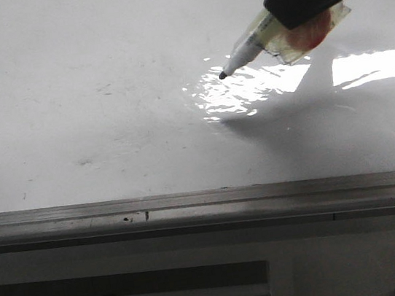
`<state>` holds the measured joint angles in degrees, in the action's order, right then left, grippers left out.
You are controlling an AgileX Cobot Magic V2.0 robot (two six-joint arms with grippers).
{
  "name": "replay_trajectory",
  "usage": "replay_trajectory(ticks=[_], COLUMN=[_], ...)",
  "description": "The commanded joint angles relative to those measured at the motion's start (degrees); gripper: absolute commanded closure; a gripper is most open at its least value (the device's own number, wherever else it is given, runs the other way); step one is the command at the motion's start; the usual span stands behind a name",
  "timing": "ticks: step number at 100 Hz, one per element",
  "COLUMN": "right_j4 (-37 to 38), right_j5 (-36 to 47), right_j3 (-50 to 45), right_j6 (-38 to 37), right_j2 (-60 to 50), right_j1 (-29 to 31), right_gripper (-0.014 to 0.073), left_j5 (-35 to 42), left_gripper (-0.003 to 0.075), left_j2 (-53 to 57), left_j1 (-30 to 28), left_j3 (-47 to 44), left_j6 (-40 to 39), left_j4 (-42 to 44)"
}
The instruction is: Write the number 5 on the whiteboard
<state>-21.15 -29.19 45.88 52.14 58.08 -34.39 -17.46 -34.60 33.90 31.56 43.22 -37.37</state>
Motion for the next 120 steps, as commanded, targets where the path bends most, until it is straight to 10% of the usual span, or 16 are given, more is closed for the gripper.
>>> replay_trajectory(ticks=[1,59,120], right_j4=[0.7,1.4,20.7], right_j5=[4.5,8.5,-0.7], right_j3=[2.3,8.1,8.6], right_j6=[-1.1,-5.1,-18.1], right_j2=[-0.9,2.7,6.9], right_j1=[0.4,6.8,6.6], right_gripper=[0.0655,0.0655,0.0655], left_j5=[3.8,3.2,3.2], left_gripper=[0.0741,0.0741,0.0741], left_j2=[0.2,0.2,0.2], left_j1=[-2.1,-2.5,-2.5], left_j3=[-0.3,-1.0,-1.0], left_j6=[-1.1,-1.1,-1.1], left_j4=[-5.2,-8.0,-8.0])
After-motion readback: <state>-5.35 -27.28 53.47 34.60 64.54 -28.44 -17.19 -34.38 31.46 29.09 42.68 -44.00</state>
